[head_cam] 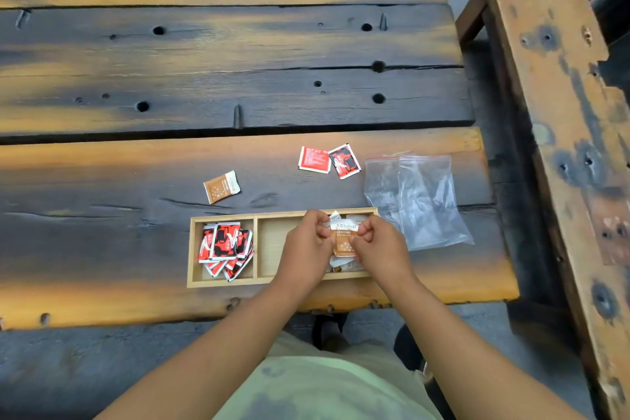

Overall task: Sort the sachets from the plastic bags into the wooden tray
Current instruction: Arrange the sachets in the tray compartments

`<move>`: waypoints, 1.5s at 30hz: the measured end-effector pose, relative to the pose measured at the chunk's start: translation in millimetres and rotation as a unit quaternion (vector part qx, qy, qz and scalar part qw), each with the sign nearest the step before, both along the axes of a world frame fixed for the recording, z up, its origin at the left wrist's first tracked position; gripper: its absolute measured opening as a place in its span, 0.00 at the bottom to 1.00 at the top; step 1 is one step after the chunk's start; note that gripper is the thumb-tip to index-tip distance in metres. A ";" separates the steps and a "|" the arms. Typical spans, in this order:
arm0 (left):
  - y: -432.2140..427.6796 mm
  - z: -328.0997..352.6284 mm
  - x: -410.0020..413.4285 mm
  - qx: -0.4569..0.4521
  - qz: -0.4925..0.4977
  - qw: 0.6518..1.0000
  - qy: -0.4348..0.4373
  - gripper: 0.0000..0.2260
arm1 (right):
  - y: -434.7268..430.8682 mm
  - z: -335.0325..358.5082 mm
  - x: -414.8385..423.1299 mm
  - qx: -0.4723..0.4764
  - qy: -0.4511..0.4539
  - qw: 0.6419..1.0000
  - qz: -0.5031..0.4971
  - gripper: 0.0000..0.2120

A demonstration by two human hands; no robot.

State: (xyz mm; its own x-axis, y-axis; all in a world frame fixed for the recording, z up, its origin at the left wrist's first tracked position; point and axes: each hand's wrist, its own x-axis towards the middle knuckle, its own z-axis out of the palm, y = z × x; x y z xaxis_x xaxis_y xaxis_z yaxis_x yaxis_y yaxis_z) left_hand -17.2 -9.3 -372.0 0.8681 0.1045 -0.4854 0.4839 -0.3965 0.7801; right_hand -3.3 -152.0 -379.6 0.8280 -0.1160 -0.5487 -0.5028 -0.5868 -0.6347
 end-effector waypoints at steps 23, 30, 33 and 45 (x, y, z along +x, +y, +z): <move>60.5 5.8 13.8 -0.009 0.012 1.000 -0.021 0.06 | 43.5 18.6 36.0 -0.044 -0.040 0.993 0.104 0.05; 147.8 -2.8 45.6 0.001 0.124 0.992 -0.031 0.08 | 139.0 9.7 79.6 -0.007 -0.051 0.979 0.200 0.04; 182.8 -13.5 60.9 0.043 0.122 0.991 -0.018 0.06 | 172.1 -3.4 94.3 -0.018 -0.032 0.972 0.230 0.03; 230.7 -50.0 89.9 0.166 -0.048 0.985 0.023 0.17 | 230.0 -35.3 125.6 -0.121 -0.045 0.945 0.301 0.14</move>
